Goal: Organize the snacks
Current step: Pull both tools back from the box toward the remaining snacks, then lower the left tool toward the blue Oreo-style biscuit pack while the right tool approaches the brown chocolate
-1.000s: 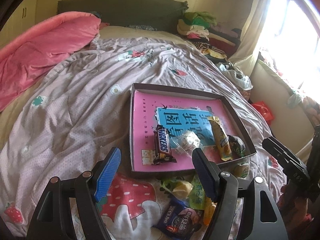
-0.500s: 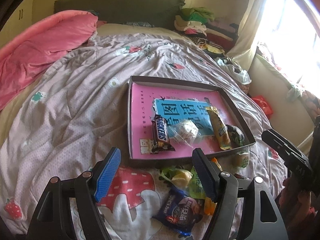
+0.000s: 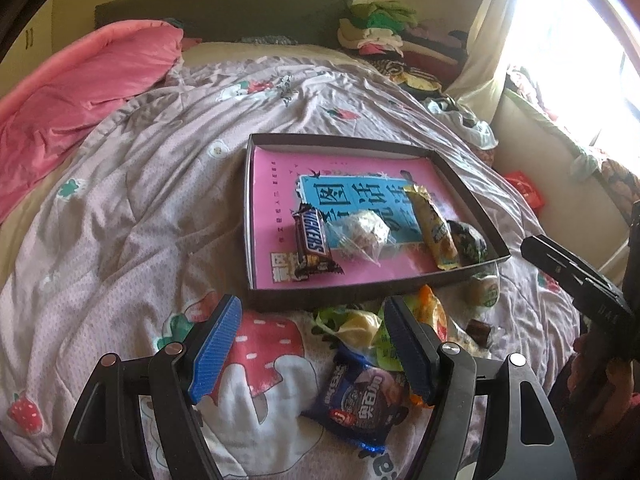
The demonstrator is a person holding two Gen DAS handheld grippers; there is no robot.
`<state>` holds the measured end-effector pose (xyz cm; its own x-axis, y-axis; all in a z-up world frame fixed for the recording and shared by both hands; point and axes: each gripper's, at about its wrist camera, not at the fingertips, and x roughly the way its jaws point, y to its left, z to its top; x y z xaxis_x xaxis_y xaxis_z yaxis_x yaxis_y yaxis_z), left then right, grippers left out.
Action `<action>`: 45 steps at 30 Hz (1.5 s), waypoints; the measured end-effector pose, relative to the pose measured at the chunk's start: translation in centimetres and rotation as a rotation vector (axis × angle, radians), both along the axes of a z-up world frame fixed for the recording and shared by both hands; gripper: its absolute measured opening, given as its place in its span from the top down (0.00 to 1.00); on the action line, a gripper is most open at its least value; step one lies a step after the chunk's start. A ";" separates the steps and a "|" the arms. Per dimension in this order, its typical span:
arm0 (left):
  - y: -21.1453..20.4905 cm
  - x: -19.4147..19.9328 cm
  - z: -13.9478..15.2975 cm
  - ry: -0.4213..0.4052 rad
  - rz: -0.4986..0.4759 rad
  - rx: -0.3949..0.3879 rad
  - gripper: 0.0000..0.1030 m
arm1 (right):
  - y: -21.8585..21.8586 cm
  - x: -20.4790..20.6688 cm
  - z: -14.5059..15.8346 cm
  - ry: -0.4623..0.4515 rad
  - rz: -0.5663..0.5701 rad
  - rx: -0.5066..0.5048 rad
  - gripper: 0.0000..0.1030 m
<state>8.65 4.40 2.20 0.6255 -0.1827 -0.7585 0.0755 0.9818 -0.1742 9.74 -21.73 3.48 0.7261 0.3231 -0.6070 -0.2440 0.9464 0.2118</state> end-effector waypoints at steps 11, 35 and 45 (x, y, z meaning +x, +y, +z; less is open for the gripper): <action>-0.4 -0.7 -1.1 0.030 -0.028 0.030 0.27 | 0.0 -0.6 -0.4 0.019 0.009 -0.006 0.31; -1.9 -2.0 -2.6 0.082 -0.081 0.060 0.27 | 1.0 -1.7 -1.6 0.070 0.047 -0.006 0.31; -2.7 -2.5 -3.7 0.109 -0.124 0.098 0.27 | 1.8 -2.3 -2.2 0.094 0.072 -0.012 0.31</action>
